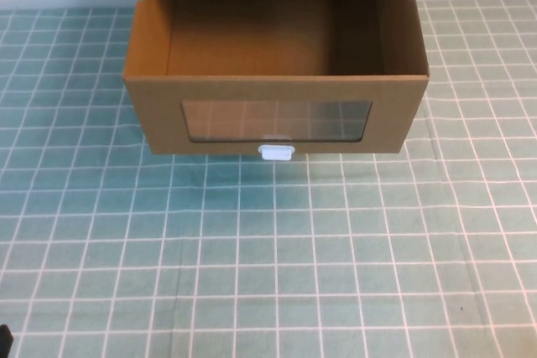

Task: Open the shoe box
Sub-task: 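Pull the top drawer of the cardboard box fully open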

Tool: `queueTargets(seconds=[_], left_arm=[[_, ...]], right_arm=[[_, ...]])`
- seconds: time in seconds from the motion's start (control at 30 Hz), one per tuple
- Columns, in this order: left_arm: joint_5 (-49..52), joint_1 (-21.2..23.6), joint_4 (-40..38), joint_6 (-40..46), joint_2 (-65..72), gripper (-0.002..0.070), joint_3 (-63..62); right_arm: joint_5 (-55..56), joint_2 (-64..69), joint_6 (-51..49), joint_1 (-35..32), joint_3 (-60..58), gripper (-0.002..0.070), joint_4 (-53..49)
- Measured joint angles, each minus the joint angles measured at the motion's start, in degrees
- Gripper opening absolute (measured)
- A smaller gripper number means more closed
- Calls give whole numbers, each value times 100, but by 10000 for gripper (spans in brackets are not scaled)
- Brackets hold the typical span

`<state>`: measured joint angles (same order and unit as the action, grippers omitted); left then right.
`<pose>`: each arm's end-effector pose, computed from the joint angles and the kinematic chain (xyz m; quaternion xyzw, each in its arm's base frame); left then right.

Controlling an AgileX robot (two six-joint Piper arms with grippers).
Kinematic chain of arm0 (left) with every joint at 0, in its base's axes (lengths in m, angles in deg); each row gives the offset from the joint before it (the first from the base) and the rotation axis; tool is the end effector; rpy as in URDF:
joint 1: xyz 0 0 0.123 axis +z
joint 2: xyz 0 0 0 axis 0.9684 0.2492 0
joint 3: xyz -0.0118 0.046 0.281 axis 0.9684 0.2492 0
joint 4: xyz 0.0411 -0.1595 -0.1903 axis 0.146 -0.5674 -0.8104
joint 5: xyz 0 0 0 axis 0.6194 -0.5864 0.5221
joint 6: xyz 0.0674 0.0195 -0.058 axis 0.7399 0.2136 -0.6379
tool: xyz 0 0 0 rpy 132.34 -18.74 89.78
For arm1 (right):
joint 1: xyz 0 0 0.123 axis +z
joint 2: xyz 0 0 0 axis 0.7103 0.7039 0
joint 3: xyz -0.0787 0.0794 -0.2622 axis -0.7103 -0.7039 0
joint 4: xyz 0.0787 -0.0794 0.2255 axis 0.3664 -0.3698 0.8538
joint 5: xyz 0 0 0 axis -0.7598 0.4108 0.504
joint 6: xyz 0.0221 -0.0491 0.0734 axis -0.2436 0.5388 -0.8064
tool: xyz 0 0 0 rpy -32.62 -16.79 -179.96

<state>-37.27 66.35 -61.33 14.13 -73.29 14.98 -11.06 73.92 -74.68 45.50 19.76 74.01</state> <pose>0.0516 -0.0072 0.1698 0.0126 0.8104 -0.0779 0.5805 0.0515 -0.0008 0.1697 0.0901 0.8085 0.0606 0.5784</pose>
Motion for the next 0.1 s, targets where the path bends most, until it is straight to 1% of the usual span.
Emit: queueTargets(seconds=[0.1], left_arm=[[0,0,0,0,0,-3,0]], right_arm=[[0,0,0,0,0,-13,0]])
